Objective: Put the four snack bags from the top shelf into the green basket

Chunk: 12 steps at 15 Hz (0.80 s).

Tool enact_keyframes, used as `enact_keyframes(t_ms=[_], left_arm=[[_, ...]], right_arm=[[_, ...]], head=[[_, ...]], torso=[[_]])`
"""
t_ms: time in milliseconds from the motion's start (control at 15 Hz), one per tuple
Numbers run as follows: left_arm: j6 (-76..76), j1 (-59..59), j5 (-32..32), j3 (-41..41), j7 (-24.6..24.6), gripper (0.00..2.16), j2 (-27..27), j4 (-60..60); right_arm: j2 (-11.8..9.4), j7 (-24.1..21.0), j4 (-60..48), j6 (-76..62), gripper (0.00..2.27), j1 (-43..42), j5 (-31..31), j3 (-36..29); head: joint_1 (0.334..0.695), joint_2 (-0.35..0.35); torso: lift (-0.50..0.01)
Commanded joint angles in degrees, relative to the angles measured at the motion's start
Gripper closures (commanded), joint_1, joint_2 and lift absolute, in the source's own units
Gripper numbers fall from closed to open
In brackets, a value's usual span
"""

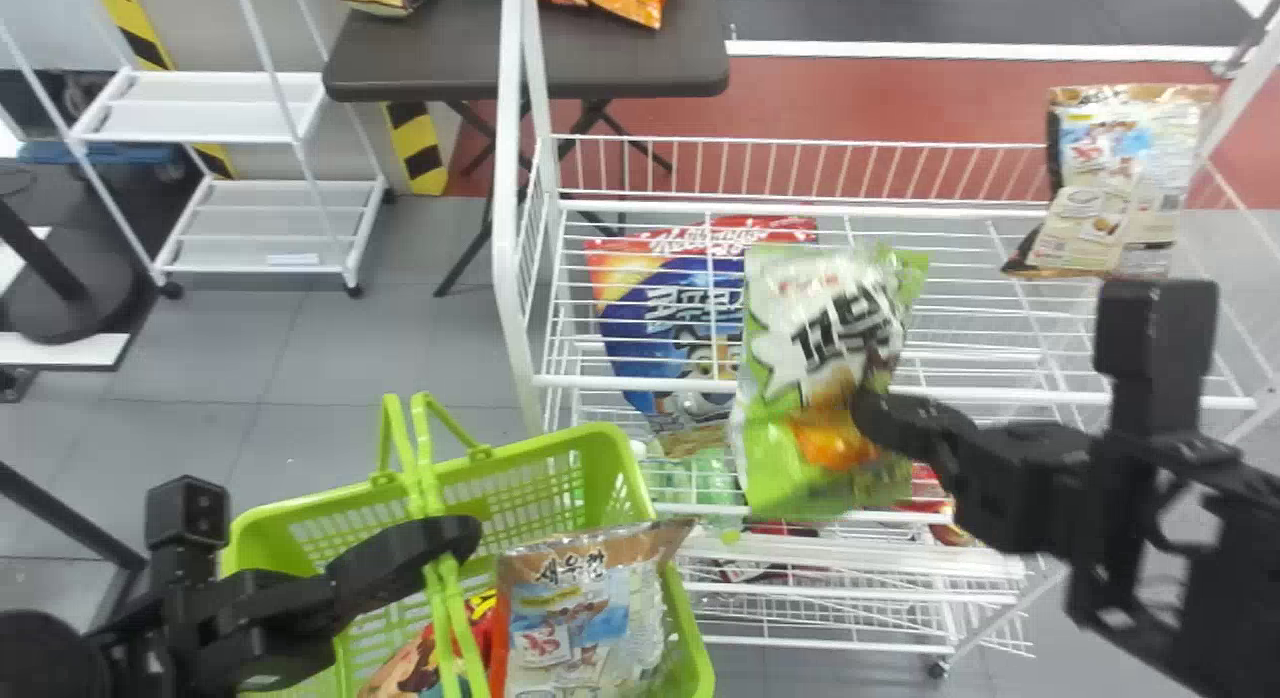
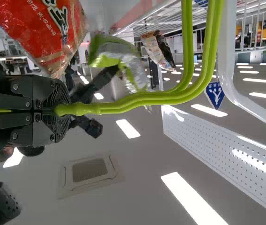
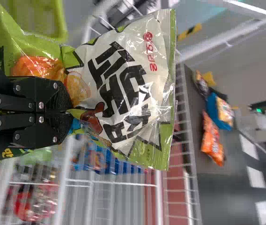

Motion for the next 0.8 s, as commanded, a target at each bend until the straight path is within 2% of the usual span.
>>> enact_keyframes(t_ms=[0,200,467,733], left_arm=[[-0.1,-0.6,-0.1,0.0,-0.7,2.15,0.0,0.6],[0.1,-0.6,0.2,0.0,-0.7,2.15,-0.3,0.6],[1.0,0.0,0.5,-1.0,-0.7,2.15,-0.5,0.2],[2.2,0.8,1.8,-2.2,-0.7,2.15,-0.4,-0.8]], right_arm=[[-0.2,1.8,-4.6,12.3,2.26,2.2,-3.5,-1.4],[-0.4,2.6,-6.3,16.9,2.26,2.6,-4.8,1.2],[-0.4,1.5,0.5,16.8,2.26,-1.3,-3.0,11.6],[0.1,-2.6,11.6,4.9,2.26,-7.7,0.5,22.8]], head=[[0.695,0.053],[0.695,0.106],[0.695,0.191],[0.695,0.297]], torso=[[0.000],[0.000],[0.000],[0.000]])
